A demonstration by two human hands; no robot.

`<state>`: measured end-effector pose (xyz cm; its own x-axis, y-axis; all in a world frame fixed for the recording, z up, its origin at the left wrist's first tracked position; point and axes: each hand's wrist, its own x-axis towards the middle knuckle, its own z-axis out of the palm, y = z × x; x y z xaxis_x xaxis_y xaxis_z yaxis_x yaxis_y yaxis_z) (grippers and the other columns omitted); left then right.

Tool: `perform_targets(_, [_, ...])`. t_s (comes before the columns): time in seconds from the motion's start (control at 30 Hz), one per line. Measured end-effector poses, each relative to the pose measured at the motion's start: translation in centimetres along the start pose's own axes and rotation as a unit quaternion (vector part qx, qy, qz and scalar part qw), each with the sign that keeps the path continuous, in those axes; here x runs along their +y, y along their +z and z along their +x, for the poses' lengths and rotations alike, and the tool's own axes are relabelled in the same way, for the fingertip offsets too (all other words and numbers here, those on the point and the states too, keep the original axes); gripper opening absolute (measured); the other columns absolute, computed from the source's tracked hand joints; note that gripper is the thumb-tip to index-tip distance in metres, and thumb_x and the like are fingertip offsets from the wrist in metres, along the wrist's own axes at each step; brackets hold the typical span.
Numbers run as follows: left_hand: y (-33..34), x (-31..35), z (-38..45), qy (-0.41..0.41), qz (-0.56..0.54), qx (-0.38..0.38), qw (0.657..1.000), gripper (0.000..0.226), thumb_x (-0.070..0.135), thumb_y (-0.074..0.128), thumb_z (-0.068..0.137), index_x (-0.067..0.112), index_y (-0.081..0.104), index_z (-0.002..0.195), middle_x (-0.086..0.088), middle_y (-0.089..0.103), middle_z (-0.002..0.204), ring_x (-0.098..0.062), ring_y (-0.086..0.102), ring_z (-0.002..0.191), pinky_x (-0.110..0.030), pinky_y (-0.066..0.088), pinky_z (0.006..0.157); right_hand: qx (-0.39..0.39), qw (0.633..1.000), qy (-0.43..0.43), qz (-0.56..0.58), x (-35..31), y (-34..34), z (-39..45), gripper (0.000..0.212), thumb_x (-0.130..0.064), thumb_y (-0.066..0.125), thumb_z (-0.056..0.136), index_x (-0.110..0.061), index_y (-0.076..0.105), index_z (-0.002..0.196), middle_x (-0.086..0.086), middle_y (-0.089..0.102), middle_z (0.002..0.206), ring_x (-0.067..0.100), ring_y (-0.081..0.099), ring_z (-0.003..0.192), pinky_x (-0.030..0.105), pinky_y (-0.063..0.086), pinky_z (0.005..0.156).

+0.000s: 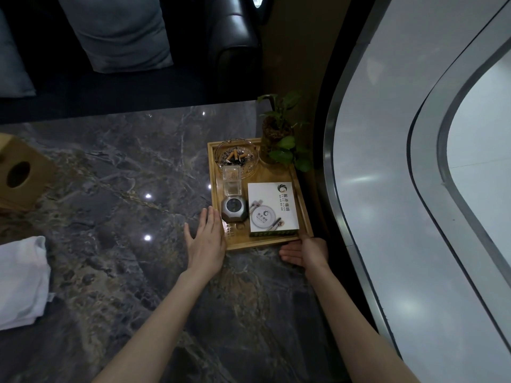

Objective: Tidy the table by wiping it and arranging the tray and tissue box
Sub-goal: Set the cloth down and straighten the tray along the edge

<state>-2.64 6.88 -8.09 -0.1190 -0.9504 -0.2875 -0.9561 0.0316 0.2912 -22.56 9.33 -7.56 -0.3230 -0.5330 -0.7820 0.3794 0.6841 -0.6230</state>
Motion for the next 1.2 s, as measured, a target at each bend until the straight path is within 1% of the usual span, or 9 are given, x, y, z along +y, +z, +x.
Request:
perform_targets(0.1, [0.1,0.4,0.1,0.006,-0.011,0.003,1.0,0.069,0.01,0.04,0.092,0.007,-0.004,0.145,-0.008,-0.005,0.157,-0.019,-0.007,0.145,-0.05,-0.006,0.115,0.01,1.0,-0.006,0.005,0.1,0.2,-0.1,0.047,-0.022,0.04,0.097,0.007,0.052,0.062,0.01,0.059,0.034,0.019,0.058,0.028,0.022,0.048,0.03])
perform_targets(0.17, [0.2,0.7,0.0,0.015,-0.069,0.006,0.997,0.07,0.003,0.041,0.09,0.004,-0.004,0.144,-0.012,-0.006,0.157,-0.023,-0.002,0.145,-0.045,-0.003,0.117,0.014,1.0,-0.008,0.011,0.1,0.3,-0.1,0.046,-0.021,0.04,0.097,0.007,0.051,0.062,0.009,0.058,0.032,0.019,0.057,0.027,0.021,0.046,0.028])
perform_targets(0.27, [0.1,0.9,-0.3,0.011,-0.181,-0.002,0.983,0.069,0.001,0.041,0.09,0.006,-0.001,0.145,-0.011,-0.007,0.157,-0.029,0.006,0.144,-0.038,0.009,0.118,0.014,1.0,-0.006,0.015,0.1,0.4,-0.1,0.045,-0.019,0.039,0.097,0.008,0.051,0.062,0.009,0.058,0.031,0.019,0.056,0.026,0.021,0.046,0.028])
perform_targets(0.33, [0.2,1.0,-0.3,0.007,-0.199,-0.001,0.98,0.068,0.003,0.041,0.091,0.009,0.0,0.145,-0.01,-0.006,0.157,-0.031,0.008,0.144,-0.041,0.016,0.117,0.012,1.0,-0.005,0.013,0.1,0.3,0.0,0.046,-0.019,0.038,0.097,0.008,0.051,0.062,0.009,0.058,0.032,0.019,0.056,0.027,0.021,0.046,0.028])
perform_targets(0.43, [0.7,1.6,-0.4,0.003,-0.196,-0.003,0.981,0.069,0.005,0.041,0.092,0.011,-0.001,0.146,-0.011,-0.006,0.157,-0.035,0.01,0.143,-0.045,0.021,0.116,0.014,1.0,-0.01,0.01,-0.1,-0.1,0.3,0.048,-0.021,0.037,0.097,0.008,0.052,0.062,0.009,0.058,0.032,0.019,0.057,0.028,0.022,0.047,0.029])
perform_targets(0.93, [1.2,1.4,0.0,0.006,-0.147,-0.028,0.989,0.072,0.006,0.042,0.093,0.01,-0.008,0.145,-0.008,-0.016,0.156,-0.033,0.007,0.143,-0.046,0.02,0.116,0.016,1.0,-0.012,0.002,-0.1,-0.3,0.9,0.049,-0.021,0.033,0.099,0.009,0.052,0.064,0.009,0.058,0.032,0.019,0.057,0.027,0.023,0.047,0.03])
perform_targets(1.0, [1.3,1.3,-0.1,0.013,-0.127,-0.021,0.992,0.071,0.006,0.041,0.093,0.008,-0.009,0.144,-0.01,-0.016,0.156,-0.034,0.008,0.143,-0.044,0.018,0.117,0.015,1.0,-0.011,-0.011,-0.2,-0.5,0.7,0.047,-0.023,0.034,0.098,0.009,0.053,0.069,0.013,0.06,0.039,0.019,0.057,0.028,0.024,0.048,0.032])
perform_targets(1.1, [1.3,1.2,-0.2,0.025,-0.065,-0.002,0.998,0.07,0.008,0.04,0.094,0.003,-0.008,0.143,-0.016,-0.013,0.155,-0.029,0.002,0.144,-0.037,0.007,0.119,0.01,0.999,-0.01,-0.037,-0.3,-0.7,0.2,0.044,-0.028,0.035,0.099,0.008,0.053,0.081,0.02,0.059,0.06,0.016,0.057,0.029,0.024,0.048,0.033])
perform_targets(1.2, [1.1,1.1,-0.3,0.03,-0.025,0.006,0.999,0.068,0.01,0.04,0.094,0.003,-0.006,0.143,-0.016,-0.01,0.156,-0.027,-0.004,0.144,-0.036,0.004,0.118,0.004,0.999,-0.008,-0.043,-0.4,-0.7,0.0,0.042,-0.03,0.035,0.099,0.008,0.052,0.092,0.02,0.058,0.064,0.015,0.057,0.029,0.023,0.048,0.032])
